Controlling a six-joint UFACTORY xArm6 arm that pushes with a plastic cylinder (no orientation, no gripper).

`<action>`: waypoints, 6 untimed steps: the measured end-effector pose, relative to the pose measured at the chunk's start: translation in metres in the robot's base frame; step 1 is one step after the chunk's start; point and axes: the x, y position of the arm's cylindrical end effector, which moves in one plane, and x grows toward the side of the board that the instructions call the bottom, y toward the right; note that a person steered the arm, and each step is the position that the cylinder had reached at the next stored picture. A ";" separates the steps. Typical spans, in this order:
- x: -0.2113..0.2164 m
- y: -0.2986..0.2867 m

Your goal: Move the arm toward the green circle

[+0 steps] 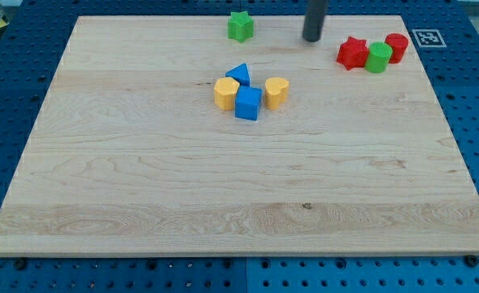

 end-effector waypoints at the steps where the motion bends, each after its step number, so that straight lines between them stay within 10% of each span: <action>1: -0.013 0.053; 3: 0.027 0.201; 6: 0.097 0.147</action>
